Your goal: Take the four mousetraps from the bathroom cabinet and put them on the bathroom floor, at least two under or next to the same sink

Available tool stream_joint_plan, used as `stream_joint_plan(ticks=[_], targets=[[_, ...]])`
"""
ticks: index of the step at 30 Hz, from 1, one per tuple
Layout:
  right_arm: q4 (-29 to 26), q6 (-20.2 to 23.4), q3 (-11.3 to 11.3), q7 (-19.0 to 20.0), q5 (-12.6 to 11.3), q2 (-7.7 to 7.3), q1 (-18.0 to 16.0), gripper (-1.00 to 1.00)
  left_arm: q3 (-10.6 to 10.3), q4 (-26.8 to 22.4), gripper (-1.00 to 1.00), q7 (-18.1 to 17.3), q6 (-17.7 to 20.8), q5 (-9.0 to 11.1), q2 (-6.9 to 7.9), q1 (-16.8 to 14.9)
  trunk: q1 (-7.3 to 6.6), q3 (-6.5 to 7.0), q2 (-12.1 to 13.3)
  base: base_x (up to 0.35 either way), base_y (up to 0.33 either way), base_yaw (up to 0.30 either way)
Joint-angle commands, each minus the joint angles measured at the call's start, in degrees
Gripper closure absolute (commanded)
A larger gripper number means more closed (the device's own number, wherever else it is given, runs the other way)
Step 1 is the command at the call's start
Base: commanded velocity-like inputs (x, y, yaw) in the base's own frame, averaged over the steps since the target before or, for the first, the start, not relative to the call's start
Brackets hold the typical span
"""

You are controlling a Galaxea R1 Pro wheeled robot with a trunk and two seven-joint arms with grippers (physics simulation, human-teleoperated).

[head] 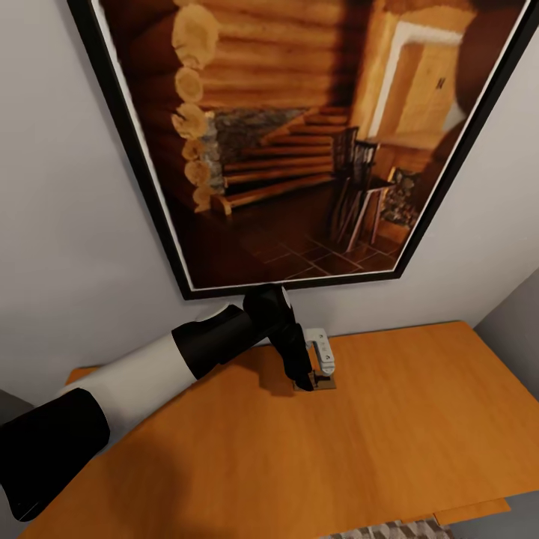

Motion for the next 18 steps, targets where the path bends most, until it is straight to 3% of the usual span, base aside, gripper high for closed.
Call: stream_joint_plan(ticks=[1,18], targets=[[0.11,-0.27,0.33,0.39,-0.72,0.01,-0.03,1.0,0.01,-0.04,-1.0,-0.58,0.37,-0.59,-0.02,-0.04,0.03,-0.17,-0.1,0.0,0.0,0.0],[0.11,-0.27,0.34,0.39,-0.7,0.01,-0.02,1.0,0.01,-0.11,-1.0,-0.53,0.37,-0.65,-0.1,-0.02,0.03,-1.5,-0.1,0.0,0.0,0.0]])
